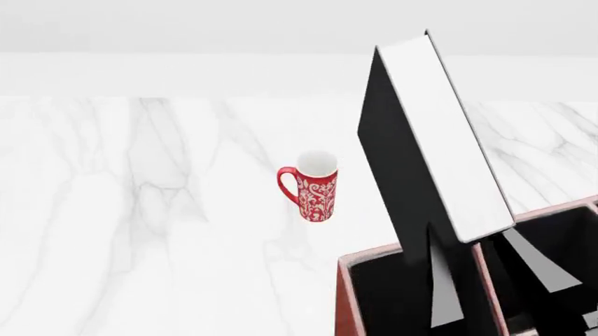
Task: Pick up the book and place it in the left compartment of the caddy.
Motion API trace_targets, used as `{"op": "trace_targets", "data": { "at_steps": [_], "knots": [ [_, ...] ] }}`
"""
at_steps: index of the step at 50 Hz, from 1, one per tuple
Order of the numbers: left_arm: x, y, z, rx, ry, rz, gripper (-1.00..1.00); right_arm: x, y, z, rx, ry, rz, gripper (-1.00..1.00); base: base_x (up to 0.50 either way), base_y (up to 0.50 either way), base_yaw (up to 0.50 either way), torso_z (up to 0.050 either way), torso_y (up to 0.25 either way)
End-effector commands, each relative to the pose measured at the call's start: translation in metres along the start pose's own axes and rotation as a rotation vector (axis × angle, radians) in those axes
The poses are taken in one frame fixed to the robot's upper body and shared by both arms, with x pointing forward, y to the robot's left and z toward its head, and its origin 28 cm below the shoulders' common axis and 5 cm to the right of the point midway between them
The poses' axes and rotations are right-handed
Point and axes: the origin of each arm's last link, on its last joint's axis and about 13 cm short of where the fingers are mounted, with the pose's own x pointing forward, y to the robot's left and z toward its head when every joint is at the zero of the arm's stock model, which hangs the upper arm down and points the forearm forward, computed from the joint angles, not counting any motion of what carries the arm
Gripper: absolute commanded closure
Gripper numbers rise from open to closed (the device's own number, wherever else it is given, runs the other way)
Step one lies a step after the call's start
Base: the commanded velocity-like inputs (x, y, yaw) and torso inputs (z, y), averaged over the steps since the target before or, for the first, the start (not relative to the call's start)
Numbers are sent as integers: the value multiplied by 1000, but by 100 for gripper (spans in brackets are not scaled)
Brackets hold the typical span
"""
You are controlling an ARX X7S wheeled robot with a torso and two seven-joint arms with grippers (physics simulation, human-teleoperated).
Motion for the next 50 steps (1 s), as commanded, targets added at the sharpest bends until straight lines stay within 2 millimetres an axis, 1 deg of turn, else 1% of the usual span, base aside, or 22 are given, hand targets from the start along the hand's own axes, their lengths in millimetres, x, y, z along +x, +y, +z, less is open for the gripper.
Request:
{"op": "trace_targets", "data": {
  "at_steps": [1, 13, 17, 25, 27, 32, 37, 43, 50],
  "knots": [
    [0, 2, 1, 8, -3, 0, -100, -6, -14, 5, -74, -73, -58, 100, 0, 0, 0, 0, 0],
    [-1, 3, 1, 7, -6, 4, -100, -17, -17, -2, -69, -41, -88, 100, 0, 0, 0, 0, 2],
    [-1, 2, 1, 7, -4, 3, -100, -22, -17, -2, -59, -35, -98, 100, 0, 0, 0, 0, 0],
    [-1, 3, 1, 7, -3, 3, -100, -27, -15, -3, -57, -23, -90, 100, 0, 0, 0, 0, 1],
    [-1, 3, 1, 8, -4, 4, -100, -29, -16, -6, -71, -7, -82, 100, 0, 0, 0, 0, 0],
    [-1, 2, 1, 8, -2, 2, -100, -29, -18, -17, -86, 62, -81, 100, 0, 0, 0, 0, 2],
    [-1, 2, 1, 9, -3, 1, -100, -26, -18, -21, -91, 92, -67, 100, 0, 0, 0, 0, 0],
    [0, 2, 1, 9, -3, 0, -100, -22, -18, -31, -100, 148, -46, 100, 0, 0, 0, 2, 2],
    [0, 2, 1, 10, -2, 1, -100, -18, -20, -36, -99, 174, -48, 100, 0, 0, 0, 0, 1]
  ]
}}
